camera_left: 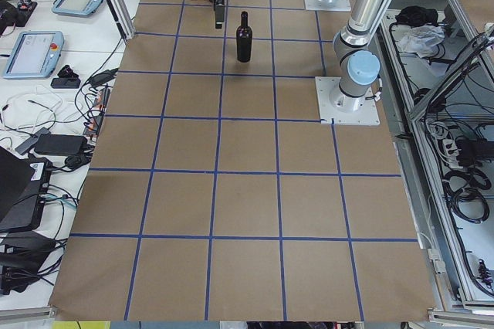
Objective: Place wine into wine basket
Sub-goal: 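Raise the left gripper away from the standing bottle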
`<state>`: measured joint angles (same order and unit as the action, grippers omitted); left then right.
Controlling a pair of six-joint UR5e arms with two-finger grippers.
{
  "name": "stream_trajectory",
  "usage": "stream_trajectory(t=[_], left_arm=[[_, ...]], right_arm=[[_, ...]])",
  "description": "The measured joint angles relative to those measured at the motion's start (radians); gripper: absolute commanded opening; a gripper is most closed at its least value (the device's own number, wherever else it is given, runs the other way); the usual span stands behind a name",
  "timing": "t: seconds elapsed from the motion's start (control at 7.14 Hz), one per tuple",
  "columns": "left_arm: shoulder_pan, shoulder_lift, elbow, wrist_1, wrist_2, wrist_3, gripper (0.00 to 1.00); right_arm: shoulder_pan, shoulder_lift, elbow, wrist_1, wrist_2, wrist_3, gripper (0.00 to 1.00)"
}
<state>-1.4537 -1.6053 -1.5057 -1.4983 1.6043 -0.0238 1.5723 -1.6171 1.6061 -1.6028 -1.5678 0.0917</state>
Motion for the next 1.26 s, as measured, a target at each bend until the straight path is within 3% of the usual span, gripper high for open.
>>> stream_trajectory(t=[1.26], left_arm=[[-0.004,0.037,-0.049,-0.032,0.034,0.047,1.00]], right_arm=[[0.004,-0.003,0.001,0.001,0.000,0.002,1.00]])
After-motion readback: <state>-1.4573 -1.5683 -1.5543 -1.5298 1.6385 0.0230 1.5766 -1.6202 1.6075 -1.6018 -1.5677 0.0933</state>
